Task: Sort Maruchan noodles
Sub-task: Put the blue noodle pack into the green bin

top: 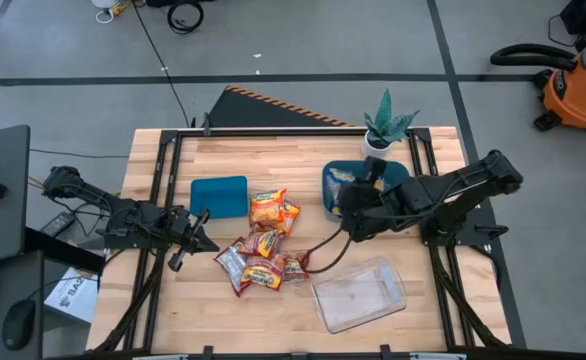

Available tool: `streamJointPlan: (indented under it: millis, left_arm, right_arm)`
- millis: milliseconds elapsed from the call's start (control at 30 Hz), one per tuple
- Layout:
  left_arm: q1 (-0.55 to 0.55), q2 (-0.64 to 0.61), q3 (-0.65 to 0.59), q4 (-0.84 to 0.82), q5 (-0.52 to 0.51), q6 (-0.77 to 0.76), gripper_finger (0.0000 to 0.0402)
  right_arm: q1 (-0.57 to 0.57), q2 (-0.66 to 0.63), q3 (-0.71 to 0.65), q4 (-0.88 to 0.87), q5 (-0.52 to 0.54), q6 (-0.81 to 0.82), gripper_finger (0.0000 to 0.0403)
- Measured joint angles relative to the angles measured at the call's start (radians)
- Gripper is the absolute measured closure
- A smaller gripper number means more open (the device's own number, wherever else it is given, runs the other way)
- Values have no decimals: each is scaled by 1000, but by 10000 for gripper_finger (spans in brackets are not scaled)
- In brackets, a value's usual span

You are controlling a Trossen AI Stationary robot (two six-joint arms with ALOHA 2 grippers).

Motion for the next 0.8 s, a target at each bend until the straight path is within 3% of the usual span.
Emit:
streamJointPlan:
  millis: [233,400,667,800]
  left_arm:
    - [0,0,0,0,0,0,388]
    - [0,0,0,0,0,0,388]
    - [0,0,0,0,0,0,388]
    - [0,0,0,0,0,0,388]
  right_arm:
    - [-53,-81,-253,-21,18,177,398]
    - [-134,-97,-441,180,0,151,394]
    - [-277,-54,-532,564,-233,-113,381]
    - [-332,-37,-532,635,-373,-167,374]
